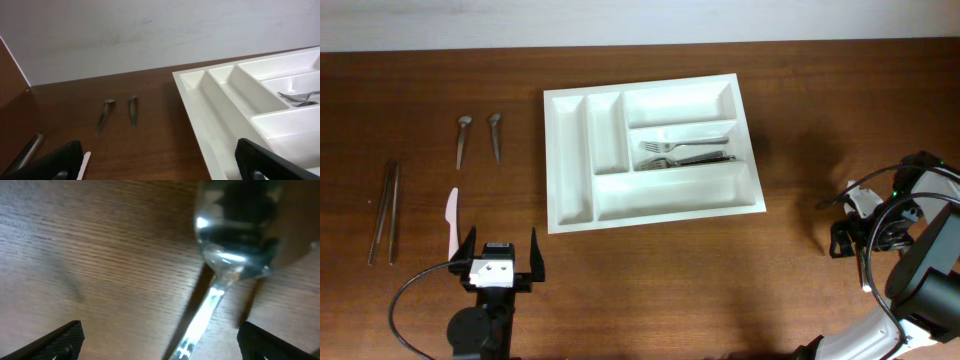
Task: Pack container
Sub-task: 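Lower the right gripper and grasp the spoon by its neck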
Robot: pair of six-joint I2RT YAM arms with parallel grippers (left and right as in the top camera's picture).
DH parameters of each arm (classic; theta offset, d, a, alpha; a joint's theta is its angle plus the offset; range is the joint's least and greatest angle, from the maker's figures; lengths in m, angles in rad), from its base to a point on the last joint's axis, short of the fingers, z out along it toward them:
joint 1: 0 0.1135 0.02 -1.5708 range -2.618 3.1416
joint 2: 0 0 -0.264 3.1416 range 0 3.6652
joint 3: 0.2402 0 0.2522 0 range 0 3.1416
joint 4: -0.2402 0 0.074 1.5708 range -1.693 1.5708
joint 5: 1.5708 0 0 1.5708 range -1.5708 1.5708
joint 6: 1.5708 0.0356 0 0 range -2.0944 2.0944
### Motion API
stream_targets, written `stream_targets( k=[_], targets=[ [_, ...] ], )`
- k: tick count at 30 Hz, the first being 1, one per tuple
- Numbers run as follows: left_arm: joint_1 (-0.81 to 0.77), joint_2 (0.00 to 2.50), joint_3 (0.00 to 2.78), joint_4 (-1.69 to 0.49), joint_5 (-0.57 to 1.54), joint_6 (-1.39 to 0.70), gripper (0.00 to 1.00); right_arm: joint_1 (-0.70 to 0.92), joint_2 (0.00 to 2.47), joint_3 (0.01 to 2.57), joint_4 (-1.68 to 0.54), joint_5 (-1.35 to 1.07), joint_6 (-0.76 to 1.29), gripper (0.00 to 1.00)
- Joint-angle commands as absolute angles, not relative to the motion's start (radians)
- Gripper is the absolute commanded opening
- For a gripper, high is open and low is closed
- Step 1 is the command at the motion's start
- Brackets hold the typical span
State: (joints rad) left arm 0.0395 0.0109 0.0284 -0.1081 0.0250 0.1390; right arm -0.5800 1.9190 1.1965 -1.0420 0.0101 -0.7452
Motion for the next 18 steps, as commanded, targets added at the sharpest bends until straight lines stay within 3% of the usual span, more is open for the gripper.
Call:
stream_targets(
  k=[1, 18],
  targets=[
    [0.035, 0.005, 0.023, -0.108, 0.021, 0.155, 0.99, -0.585, 1.927, 1.172, -1.014, 0.049, -0.808, 0.99],
    [0.035, 0.005, 0.023, -0.108, 0.021, 0.155, 0.99, -0.584, 1.927, 1.165, -0.949, 0.065, -0.807, 0.98]
  ],
)
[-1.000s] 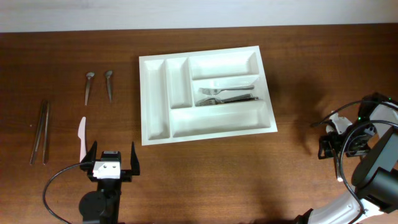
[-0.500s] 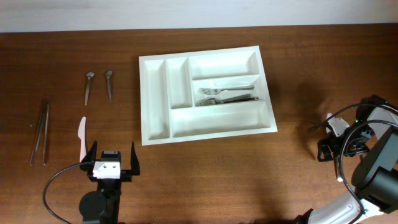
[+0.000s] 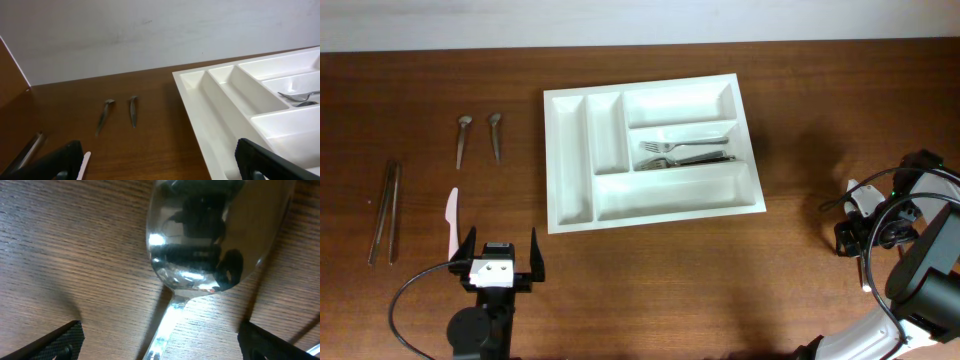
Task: Pack container
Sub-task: 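Lower the right gripper and grasp the spoon by its neck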
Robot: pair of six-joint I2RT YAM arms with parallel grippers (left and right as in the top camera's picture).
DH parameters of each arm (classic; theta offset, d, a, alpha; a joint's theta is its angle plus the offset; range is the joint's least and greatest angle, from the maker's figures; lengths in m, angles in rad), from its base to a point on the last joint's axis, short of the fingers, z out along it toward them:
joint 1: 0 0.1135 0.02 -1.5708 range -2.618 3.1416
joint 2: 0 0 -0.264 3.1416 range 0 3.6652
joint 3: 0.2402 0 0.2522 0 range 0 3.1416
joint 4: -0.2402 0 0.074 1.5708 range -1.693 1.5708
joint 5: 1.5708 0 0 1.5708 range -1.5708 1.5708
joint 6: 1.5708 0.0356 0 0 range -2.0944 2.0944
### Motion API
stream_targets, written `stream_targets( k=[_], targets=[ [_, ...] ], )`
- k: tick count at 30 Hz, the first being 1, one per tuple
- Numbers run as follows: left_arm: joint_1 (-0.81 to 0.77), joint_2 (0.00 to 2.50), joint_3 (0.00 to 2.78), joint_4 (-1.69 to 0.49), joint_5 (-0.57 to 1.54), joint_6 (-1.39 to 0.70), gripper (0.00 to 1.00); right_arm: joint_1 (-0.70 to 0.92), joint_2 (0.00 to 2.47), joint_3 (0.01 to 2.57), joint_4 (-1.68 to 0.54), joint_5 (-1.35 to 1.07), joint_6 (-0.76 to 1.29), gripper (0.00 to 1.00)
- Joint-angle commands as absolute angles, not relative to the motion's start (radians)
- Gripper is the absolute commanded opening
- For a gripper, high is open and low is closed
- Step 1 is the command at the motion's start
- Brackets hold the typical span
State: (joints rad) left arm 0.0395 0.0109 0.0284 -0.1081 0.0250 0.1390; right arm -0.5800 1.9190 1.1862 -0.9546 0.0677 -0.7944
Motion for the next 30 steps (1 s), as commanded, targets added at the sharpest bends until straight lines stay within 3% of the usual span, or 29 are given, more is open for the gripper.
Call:
stream_targets(
  k=[1, 30],
  targets=[
    [0.035, 0.005, 0.023, -0.108, 0.021, 0.155, 0.99, -0.584, 1.927, 1.163, -0.949, 0.065, -0.807, 0.98],
    [0.035, 0.005, 0.023, -0.108, 0.021, 0.155, 0.99, -0.583, 1.927, 1.101, -0.900, 0.064, -0.717, 0.93]
  ],
)
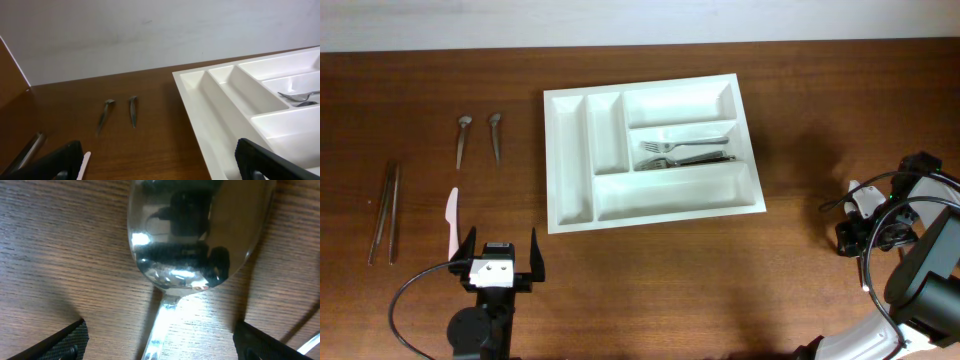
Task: Pack container
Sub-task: 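Lower the right gripper and grasp the spoon by its neck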
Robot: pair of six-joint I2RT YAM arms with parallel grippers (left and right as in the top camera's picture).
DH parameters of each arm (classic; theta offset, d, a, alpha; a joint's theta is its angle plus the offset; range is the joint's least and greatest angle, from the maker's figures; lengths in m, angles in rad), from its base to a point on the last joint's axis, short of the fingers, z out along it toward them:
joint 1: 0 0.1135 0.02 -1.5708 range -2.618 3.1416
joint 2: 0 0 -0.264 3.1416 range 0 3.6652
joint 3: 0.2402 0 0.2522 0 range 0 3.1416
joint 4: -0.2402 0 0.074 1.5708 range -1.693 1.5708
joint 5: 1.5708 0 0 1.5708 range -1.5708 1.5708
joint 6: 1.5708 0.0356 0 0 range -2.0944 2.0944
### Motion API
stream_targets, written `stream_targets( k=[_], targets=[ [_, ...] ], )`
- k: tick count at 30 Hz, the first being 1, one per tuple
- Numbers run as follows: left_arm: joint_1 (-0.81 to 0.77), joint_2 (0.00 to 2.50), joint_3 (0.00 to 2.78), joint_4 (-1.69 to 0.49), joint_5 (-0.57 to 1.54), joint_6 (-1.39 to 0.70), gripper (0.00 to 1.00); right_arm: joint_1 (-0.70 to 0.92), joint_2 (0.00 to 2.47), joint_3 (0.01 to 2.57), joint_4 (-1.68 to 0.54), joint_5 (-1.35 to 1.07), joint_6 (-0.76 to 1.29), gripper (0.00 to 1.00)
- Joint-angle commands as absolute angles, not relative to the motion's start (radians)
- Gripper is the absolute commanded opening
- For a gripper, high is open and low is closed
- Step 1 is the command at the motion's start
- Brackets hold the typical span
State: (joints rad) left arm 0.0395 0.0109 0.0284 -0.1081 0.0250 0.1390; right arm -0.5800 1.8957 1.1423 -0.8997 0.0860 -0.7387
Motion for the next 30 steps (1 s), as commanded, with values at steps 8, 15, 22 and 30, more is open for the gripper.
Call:
stream_targets(
  k=[8, 15, 22, 30],
  targets=[
    [0.035, 0.005, 0.023, -0.108, 0.021, 0.155, 0.99, -0.542, 1.927, 1.101, -0.888, 0.065, -0.717, 0.93],
    [0.035, 0.005, 0.023, -0.108, 0.021, 0.155, 0.99, -0.530, 1.927, 1.101, -0.874, 0.065, -0.712, 0.93],
    [0.035, 0.005, 0.023, -0.108, 0.021, 0.155, 0.99, -0.530, 1.927, 1.101, -0.874, 0.065, -0.712, 0.74],
    [0.035, 0.005, 0.023, -0.108, 0.021, 0.155, 0.99, -0.530, 1.927, 1.101, -0.873, 0.065, -0.713, 0.49]
  ],
)
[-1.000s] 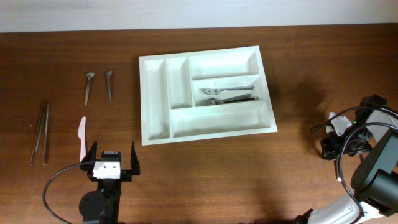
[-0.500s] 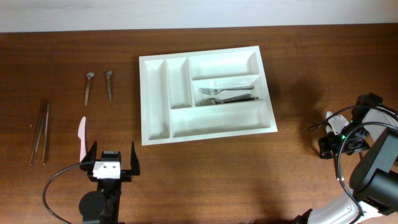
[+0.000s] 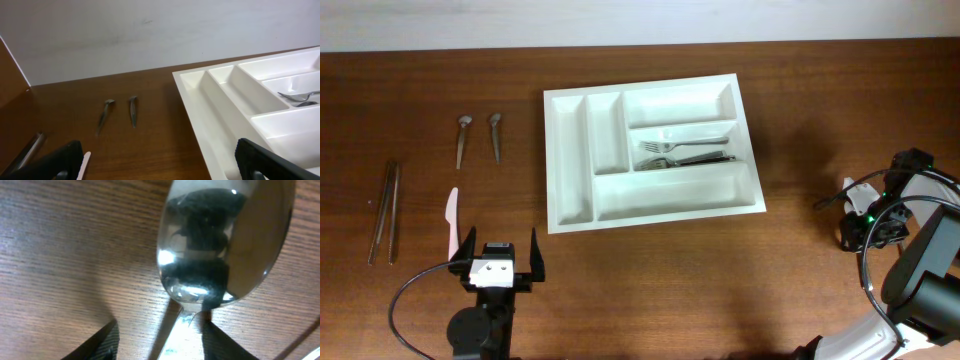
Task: Pack container
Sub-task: 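Lower the right gripper and grasp the spoon by its neck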
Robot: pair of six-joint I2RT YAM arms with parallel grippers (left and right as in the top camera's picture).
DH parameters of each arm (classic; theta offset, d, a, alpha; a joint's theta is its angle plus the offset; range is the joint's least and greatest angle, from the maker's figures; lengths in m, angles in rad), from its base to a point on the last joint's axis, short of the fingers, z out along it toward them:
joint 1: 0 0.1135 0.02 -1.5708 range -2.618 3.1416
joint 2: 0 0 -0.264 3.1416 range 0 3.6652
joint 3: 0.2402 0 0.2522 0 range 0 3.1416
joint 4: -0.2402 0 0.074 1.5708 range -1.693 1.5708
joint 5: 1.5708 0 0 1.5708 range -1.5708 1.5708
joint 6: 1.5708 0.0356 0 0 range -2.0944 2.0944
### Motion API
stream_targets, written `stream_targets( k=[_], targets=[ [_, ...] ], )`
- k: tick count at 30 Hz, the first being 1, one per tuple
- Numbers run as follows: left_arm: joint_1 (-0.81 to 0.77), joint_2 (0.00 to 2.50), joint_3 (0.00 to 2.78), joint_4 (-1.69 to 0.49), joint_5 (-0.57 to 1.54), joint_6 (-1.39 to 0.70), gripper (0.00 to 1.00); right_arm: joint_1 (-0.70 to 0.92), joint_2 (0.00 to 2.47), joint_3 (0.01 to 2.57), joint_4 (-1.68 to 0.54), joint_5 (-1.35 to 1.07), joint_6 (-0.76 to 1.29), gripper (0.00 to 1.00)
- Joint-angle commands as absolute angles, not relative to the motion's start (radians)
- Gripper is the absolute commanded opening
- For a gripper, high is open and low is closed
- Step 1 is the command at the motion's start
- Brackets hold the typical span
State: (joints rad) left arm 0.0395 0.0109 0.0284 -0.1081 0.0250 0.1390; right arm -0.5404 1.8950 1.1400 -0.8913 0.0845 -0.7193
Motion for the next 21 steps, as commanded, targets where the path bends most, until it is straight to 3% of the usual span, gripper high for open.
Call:
stream_targets(
  k=[1, 7, 21],
  targets=[
    [0.035, 0.005, 0.023, -0.108, 0.021, 0.155, 0.99, -0.530, 1.927, 1.101, -0.873, 0.065, -0.713, 0.46],
    [0.035, 0.005, 0.023, -0.108, 0.021, 0.155, 0.99, -0.530, 1.927, 1.101, -0.873, 0.065, -0.713, 0.34],
    [0.035, 0.005, 0.023, -0.108, 0.021, 0.155, 0.99, -0.530, 1.927, 1.101, -0.847, 0.101, -0.666, 0.22]
  ],
)
